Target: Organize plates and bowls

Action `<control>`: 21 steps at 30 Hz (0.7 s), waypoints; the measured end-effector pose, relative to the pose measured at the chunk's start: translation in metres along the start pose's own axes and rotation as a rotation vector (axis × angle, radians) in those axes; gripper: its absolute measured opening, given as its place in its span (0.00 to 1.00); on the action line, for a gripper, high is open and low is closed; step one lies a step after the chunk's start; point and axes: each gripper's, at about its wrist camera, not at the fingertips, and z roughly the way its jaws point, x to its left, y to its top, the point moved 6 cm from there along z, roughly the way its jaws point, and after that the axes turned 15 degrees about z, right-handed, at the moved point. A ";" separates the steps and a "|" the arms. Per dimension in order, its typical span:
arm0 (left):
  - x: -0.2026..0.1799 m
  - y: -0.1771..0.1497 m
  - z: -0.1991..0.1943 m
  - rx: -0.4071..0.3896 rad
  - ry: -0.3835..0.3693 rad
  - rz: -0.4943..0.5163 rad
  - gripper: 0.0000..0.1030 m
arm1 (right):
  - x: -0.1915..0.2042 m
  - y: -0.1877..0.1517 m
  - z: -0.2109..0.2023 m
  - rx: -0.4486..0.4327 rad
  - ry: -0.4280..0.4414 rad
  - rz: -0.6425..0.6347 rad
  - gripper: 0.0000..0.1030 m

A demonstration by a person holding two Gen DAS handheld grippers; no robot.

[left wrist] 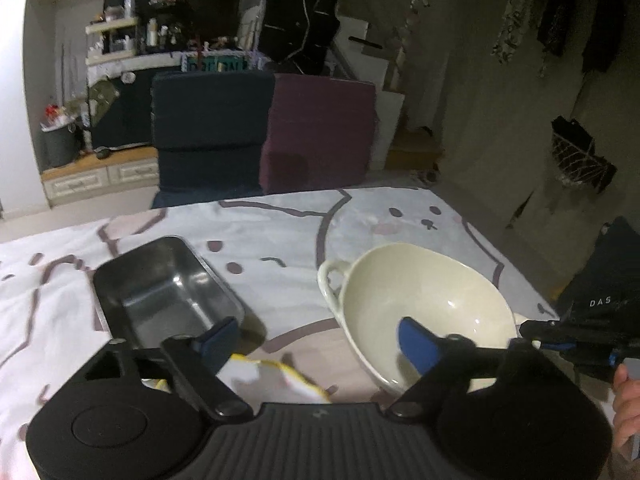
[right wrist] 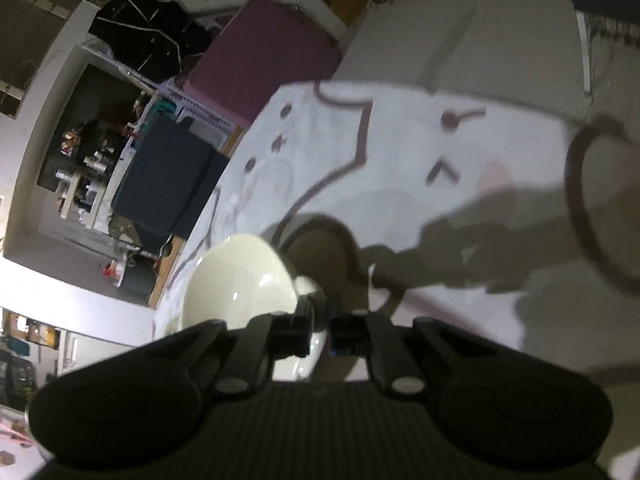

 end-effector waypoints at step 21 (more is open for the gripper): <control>0.014 0.016 0.086 0.056 -0.180 -0.168 0.19 | 0.030 0.006 0.030 0.052 -0.057 -0.253 0.56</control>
